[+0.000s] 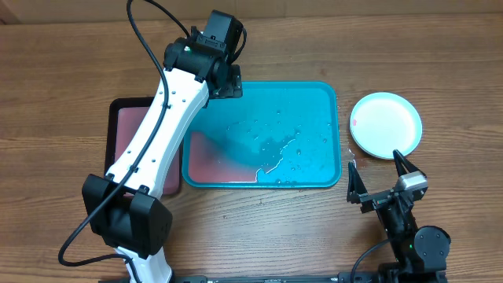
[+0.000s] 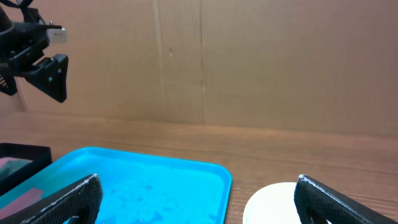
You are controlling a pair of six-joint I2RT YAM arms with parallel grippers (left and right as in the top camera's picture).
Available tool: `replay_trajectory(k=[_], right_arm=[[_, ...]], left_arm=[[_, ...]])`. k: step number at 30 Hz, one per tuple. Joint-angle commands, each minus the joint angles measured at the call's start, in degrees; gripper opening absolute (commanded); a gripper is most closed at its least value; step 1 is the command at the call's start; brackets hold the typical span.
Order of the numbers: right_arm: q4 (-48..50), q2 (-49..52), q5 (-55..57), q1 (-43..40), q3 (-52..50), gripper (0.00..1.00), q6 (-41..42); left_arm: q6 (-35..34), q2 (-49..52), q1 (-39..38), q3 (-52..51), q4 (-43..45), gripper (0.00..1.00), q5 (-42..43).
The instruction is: Clean dirty plates on tray and stack at the side
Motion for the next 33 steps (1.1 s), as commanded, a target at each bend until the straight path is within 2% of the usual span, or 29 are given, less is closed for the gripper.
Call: replay_trajectory(k=[1, 33], right_arm=[[-0.9, -0.9, -0.4, 0.3, -2.4, 1.00, -0.3], [-2.2, -0.9, -0.5, 0.4, -2.4, 1.00, 0.3]], left_arm=[[0.2, -0.6, 0.0, 0.5, 0.0, 1.00, 0.2], [0.2, -0.9, -0.3, 0.5, -0.4, 1.00, 0.2]])
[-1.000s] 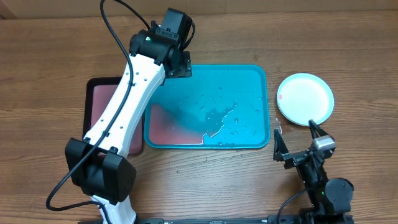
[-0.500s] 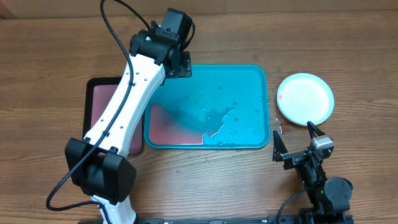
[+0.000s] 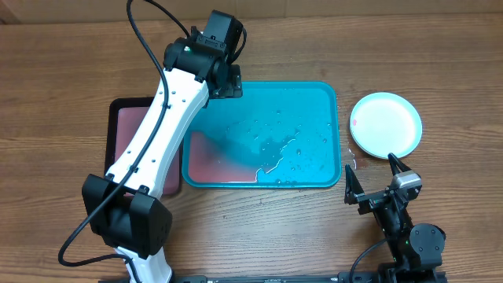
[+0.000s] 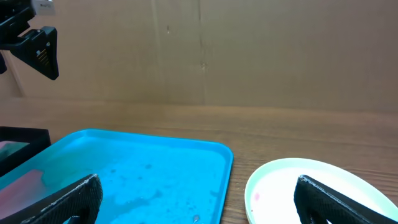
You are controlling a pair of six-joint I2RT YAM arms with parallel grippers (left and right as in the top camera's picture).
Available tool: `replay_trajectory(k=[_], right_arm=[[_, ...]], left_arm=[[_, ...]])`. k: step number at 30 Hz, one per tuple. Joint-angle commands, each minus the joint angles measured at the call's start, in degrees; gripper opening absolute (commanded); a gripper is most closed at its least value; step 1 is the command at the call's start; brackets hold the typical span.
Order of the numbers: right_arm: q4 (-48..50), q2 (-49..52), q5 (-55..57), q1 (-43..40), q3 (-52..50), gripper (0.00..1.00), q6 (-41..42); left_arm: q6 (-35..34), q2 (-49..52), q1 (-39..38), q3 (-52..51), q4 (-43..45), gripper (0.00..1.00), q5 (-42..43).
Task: Clean dirty plates on tray and stack at the side
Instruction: 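Place the sponge on the dark holder tray with the left gripper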
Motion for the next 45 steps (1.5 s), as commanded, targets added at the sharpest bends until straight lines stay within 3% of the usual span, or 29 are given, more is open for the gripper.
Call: replay_trajectory(k=[1, 4, 7, 11, 14, 18, 27, 38, 45], right_arm=[[0.3, -0.5, -0.5, 0.3, -0.6, 1.00, 0.0], [0.3, -0.5, -0.5, 0.3, -0.6, 1.00, 0.0], [0.3, -0.5, -0.5, 0.4, -0.6, 1.00, 0.0], [0.3, -0.5, -0.5, 0.3, -0.6, 1.00, 0.0], [0.3, -0.5, -0.5, 0.3, -0.6, 1.00, 0.0], [0.3, -0.5, -0.5, 0.4, -0.6, 1.00, 0.0], [0.3, -0.5, -0.5, 0.4, -0.6, 1.00, 0.0], [0.3, -0.5, -0.5, 0.4, -0.6, 1.00, 0.0], [0.3, -0.5, -0.5, 0.3, -0.6, 1.00, 0.0]], left_arm=[[0.2, -1.0, -0.7, 0.5, -0.4, 1.00, 0.2], [0.3, -2.8, -3.8, 0.5, -0.5, 0.99, 0.0], [2.2, -5.8, -8.5, 0.4, 1.6, 1.00, -10.0], [3.8, -10.8, -13.0, -2.4, 12.8, 1.00, -17.9], [10.1, -15.1, -12.7, -6.9, 24.2, 1.00, -12.3], [16.6, -22.0, -8.7, -16.1, 36.6, 1.00, 1.6], [25.1, -41.3, 2.2, -39.5, 45.0, 1.00, 23.9], [26.2, -68.3, 8.0, -75.1, 67.0, 1.00, 25.8], [26.2, -82.7, 13.0, -92.0, 74.7, 1.00, 28.6]])
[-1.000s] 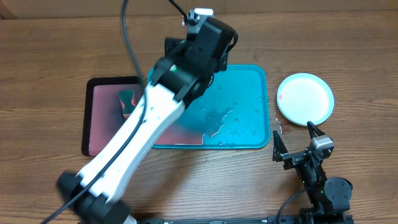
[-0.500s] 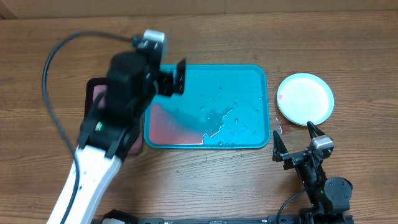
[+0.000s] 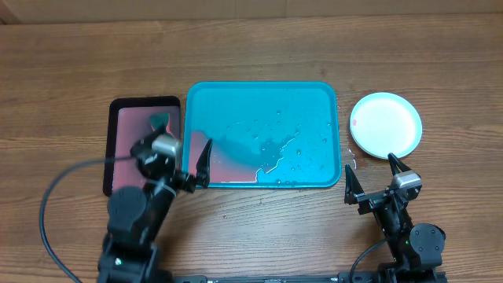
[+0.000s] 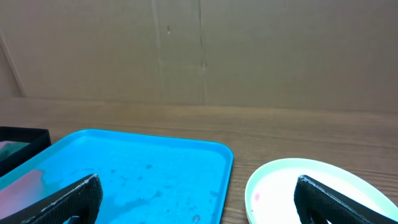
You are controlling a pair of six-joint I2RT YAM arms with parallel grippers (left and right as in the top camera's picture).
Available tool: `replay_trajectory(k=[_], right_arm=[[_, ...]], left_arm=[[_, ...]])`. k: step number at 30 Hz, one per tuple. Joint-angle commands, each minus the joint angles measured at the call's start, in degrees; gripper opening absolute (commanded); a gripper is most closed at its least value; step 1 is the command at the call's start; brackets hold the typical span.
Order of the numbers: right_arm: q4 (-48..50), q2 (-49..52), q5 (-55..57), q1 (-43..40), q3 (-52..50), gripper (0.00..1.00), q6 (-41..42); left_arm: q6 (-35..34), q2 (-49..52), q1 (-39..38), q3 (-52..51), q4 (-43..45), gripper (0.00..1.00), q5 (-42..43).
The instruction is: Clean dirty plates on tray and stack at the side
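The blue tray (image 3: pixel 314 102) lies mid-table, wet with droplets and a pinkish patch at its front left; no plate is on it. One white plate (image 3: pixel 385 124) with a small pink spot sits on the table to the tray's right, also seen in the right wrist view as the plate (image 4: pixel 311 193) beside the tray (image 4: pixel 137 174). My right gripper (image 3: pixel 371 169) stands open just in front of the plate, nothing between its fingers (image 4: pixel 68 202). My left gripper (image 3: pixel 173 153) is low at the tray's front-left edge and looks open and empty.
A black tray (image 3: pixel 118 110) with pink contents and a small teal patch lies left of the blue tray; its corner (image 4: pixel 18 140) shows in the right wrist view. A brown cardboard wall (image 4: pixel 199 50) closes the far side.
My left arm was stretched out with its gripper at the blue tray's far-left corner; now it is drawn back, gripper low between the black tray and the blue tray's front left. The right gripper has not moved.
At first my left gripper hung at the tray's far-left corner and my right gripper stood open by the plate, only the plate's edge in its view. Then the right gripper had shifted a little, showing more plate. Now the left arm is back near its base.
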Motion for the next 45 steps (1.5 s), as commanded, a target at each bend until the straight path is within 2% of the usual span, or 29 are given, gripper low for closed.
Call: replay_trajectory(k=[1, 10, 26, 33, 40, 45], right_arm=[[0.4, -0.5, -0.4, 0.3, -0.6, 1.00, 0.0], [0.4, -0.5, -0.4, 0.3, -0.6, 1.00, 0.0], [0.4, -0.5, -0.4, 0.3, -0.6, 1.00, 0.0], [0.4, -0.5, -0.4, 0.3, -0.6, 1.00, 0.0], [0.4, -0.5, -0.4, 0.3, -0.6, 1.00, 0.0], [0.4, -0.5, -0.4, 0.3, -0.6, 1.00, 0.0]], left_arm=[[1.3, -6.0, 3.5, -6.1, 1.9, 1.00, 3.3], [2.6, -16.0, 9.7, -14.0, 1.8, 1.00, 5.2], [5.5, -26.1, 9.9, -20.5, 1.8, 1.00, 4.3], [5.8, -31.2, 9.8, -20.6, -3.3, 1.00, 3.7], [6.2, -31.1, 9.9, -20.6, -7.9, 1.00, 3.2], [5.7, -31.1, 9.7, -20.6, -8.0, 1.00, 2.4]])
